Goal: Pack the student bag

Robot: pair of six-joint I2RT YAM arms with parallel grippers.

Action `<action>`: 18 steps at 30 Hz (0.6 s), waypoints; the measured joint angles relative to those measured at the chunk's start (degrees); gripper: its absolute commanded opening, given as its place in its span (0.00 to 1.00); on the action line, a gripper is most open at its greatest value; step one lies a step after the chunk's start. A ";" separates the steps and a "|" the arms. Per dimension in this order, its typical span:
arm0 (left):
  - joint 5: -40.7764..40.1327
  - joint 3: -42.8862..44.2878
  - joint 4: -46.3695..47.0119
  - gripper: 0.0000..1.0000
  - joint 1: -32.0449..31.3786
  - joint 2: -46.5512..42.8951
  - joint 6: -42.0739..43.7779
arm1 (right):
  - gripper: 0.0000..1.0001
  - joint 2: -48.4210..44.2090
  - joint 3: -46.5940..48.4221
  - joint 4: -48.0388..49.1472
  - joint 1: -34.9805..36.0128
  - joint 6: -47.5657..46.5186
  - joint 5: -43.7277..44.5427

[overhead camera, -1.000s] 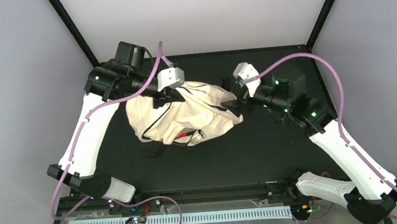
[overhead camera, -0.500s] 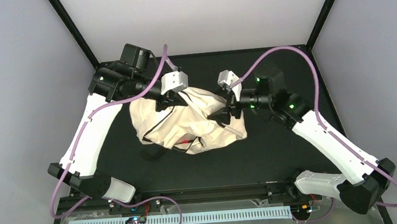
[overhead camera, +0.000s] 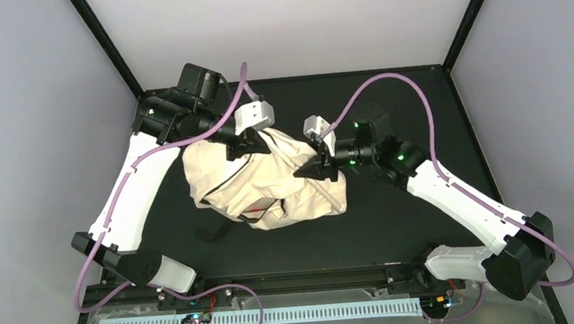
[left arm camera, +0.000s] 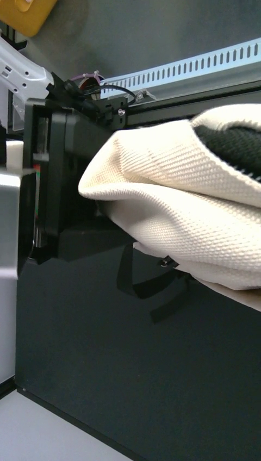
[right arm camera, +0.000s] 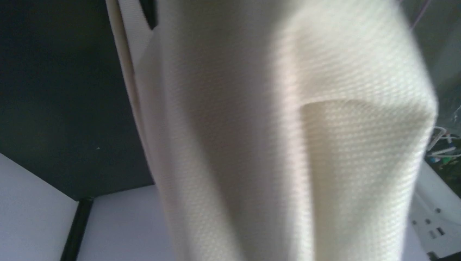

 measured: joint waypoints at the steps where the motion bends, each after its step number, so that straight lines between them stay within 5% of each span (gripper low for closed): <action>1: -0.17 0.00 0.07 0.26 0.00 0.09 -0.50 | 0.22 0.20 -0.09 0.50 0.00 0.81 0.76; 4: -1.27 0.00 2.43 0.73 -0.02 0.11 -2.67 | 0.02 1.25 -0.20 1.46 0.00 4.59 2.84; 7: -3.58 0.00 8.20 0.98 -0.02 0.09 -6.54 | 0.01 2.16 -0.61 1.62 0.13 9.14 6.36; 12: -13.27 -0.46 20.11 0.99 0.15 -1.09 -12.83 | 0.01 1.75 -2.49 3.28 -0.28 18.36 12.98; 18: -19.82 5.92 23.65 0.99 0.87 -1.95 -17.38 | 0.01 1.40 -5.09 5.46 -1.03 26.69 19.71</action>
